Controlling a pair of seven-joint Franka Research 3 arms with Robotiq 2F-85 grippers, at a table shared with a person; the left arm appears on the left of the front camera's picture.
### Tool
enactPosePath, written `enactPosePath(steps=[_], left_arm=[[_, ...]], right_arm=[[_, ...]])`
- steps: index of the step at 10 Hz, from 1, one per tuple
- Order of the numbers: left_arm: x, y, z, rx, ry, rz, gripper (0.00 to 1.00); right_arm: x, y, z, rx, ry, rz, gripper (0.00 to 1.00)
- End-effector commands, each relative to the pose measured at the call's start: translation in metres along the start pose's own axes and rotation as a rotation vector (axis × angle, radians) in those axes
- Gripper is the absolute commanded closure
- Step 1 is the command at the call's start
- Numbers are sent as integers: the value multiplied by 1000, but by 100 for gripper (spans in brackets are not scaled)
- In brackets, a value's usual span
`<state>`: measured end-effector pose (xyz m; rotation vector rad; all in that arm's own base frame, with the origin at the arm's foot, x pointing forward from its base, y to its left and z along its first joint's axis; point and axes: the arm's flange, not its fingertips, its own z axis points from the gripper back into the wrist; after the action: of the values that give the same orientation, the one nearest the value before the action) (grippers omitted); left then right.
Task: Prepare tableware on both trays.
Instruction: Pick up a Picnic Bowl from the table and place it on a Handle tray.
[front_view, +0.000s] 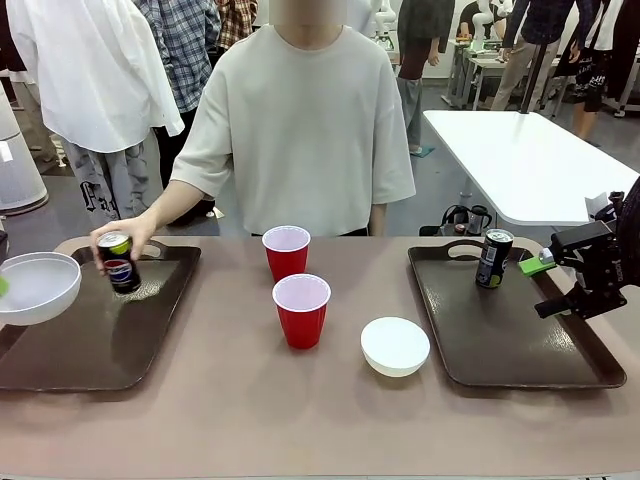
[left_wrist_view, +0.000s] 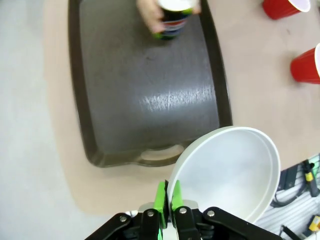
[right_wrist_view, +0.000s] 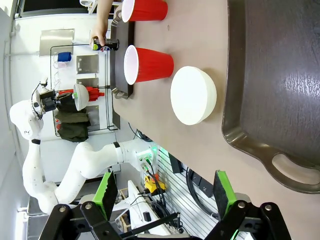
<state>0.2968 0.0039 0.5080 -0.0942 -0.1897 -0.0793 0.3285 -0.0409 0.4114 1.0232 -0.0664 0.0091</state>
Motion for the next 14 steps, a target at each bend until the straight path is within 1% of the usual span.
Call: enactPosePath(steps=[1, 2, 3, 4, 6, 9, 12, 14], left_arm=[[0, 0, 0, 0, 1, 0, 96], [22, 2, -26, -35, 41, -16, 96], [30, 4, -37, -32, 76, -11, 96], [32, 3, -45, -23, 67, -27, 96], [35, 0, -66, 33, 44, -28, 96], [43, -8, -99, 15, -12, -16, 96], [52, -16, -130, 46, -21, -11, 96], [57, -23, -150, 53, -11, -9, 96]], right_arm=[[3, -1, -1, 32, -13, 21, 0], [3, -1, -1, 32, -13, 21, 0], [3, -1, -1, 32, -13, 21, 0], [3, -1, -1, 32, -13, 21, 0], [3, -1, -1, 32, -13, 21, 0], [3, -1, -1, 32, -13, 21, 0], [3, -1, -1, 32, -13, 21, 0], [3, -1, -1, 32, -13, 21, 0]])
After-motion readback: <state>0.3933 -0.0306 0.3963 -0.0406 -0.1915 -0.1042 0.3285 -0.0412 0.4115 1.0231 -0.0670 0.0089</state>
